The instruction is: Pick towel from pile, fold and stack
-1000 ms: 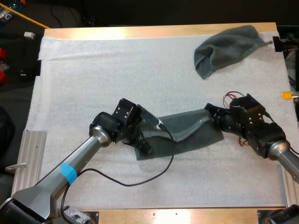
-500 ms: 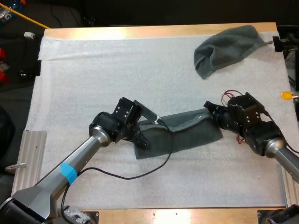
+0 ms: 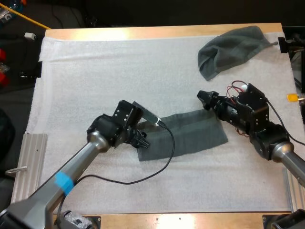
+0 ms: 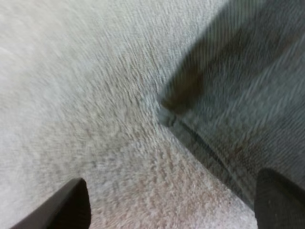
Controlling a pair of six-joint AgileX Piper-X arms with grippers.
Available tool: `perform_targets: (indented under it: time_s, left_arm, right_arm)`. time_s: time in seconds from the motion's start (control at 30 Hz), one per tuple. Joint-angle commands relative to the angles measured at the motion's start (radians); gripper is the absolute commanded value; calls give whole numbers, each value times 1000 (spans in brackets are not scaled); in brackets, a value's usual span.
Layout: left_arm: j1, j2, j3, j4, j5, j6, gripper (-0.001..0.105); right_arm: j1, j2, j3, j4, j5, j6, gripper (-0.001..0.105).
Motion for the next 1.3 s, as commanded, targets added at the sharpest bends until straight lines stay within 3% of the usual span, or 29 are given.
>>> perform_targets:
  time_s: [0.0,0.2,0.37,0.53,0.67,0.83,1.03,1.27]
  left_arm:
    - [0,-41,-4,15,-18,-29,68]
    - [0,-218,-4,63,93,-161,68]
    - [0,-372,-4,63,288,-324,68]
    - [0,-478,-4,63,364,-467,68]
    - [0,-531,-4,63,452,-582,68]
    - [0,-541,-2,68,476,-647,68]
    - [0,-541,-2,71,488,-697,68]
    - [0,-541,-2,71,499,-716,68]
  right_arm:
    - [2,-26,-3,4,-29,-33,78]
    - [0,-135,-9,161,-8,-150,78]
    - [0,-231,-46,391,12,-258,78]
    - [0,-301,-95,540,12,-283,78]
    - [0,-332,-156,679,55,-372,78]
    - [0,-332,-225,819,102,-480,78]
    - [-6,-315,-242,857,98,-534,78]
    - [-179,-195,-242,858,-106,-543,78]
